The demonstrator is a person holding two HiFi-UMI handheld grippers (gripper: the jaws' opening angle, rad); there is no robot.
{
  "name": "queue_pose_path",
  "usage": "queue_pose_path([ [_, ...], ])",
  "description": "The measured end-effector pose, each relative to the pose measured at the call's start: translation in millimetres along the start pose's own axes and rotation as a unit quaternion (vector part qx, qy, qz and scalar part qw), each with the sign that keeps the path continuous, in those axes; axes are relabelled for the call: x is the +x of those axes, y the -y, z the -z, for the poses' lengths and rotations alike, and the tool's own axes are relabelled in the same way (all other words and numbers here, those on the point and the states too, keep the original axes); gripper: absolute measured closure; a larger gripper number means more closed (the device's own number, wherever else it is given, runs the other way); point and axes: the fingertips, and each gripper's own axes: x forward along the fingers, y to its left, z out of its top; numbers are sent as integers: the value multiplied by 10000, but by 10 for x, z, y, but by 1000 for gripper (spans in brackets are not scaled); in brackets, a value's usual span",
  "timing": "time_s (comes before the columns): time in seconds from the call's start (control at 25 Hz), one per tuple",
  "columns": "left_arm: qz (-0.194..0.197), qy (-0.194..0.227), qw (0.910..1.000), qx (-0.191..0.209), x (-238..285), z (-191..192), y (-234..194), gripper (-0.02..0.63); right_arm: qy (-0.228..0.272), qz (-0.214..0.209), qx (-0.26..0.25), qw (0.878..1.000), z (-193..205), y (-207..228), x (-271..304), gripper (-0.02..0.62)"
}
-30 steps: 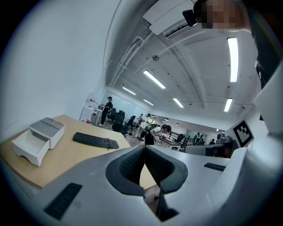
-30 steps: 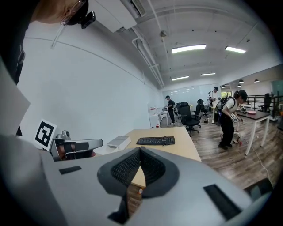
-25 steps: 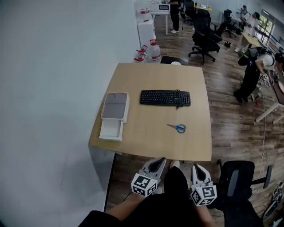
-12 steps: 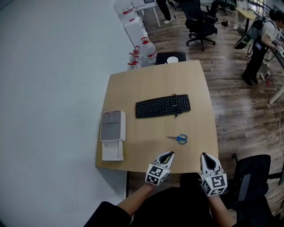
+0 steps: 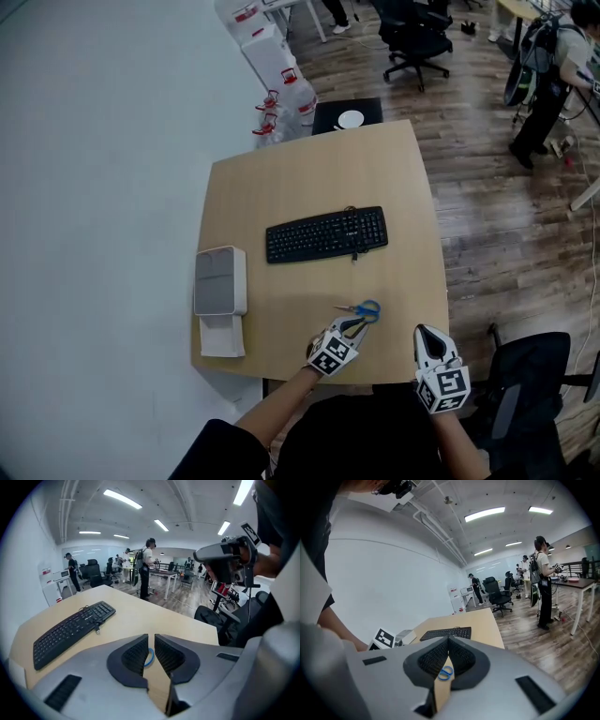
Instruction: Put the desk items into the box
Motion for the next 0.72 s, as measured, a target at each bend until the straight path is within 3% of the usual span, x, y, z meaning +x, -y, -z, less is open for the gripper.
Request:
queue_pose_path([
  [0.16, 318, -548, 9970, 443, 327, 127, -88, 561, -112, -86, -48, 9999, 9, 108, 95, 535],
  [0.28, 612, -982, 9897, 844, 526, 230, -101, 522, -224, -166, 26, 9996, 43, 195, 134, 535],
  [0.48, 964, -1661, 9671, 1671, 728, 422, -136, 517, -342, -121, 95, 9993, 39, 344, 204, 535],
  [0.6, 1133, -1925, 9592, 1734, 793, 538, -140, 517, -365, -126, 75, 9992, 31, 359, 277, 535],
  [0.72, 1276, -2348, 9455, 1860, 903, 707, -131, 499, -412, -145, 136, 9990, 35, 390, 372, 535],
])
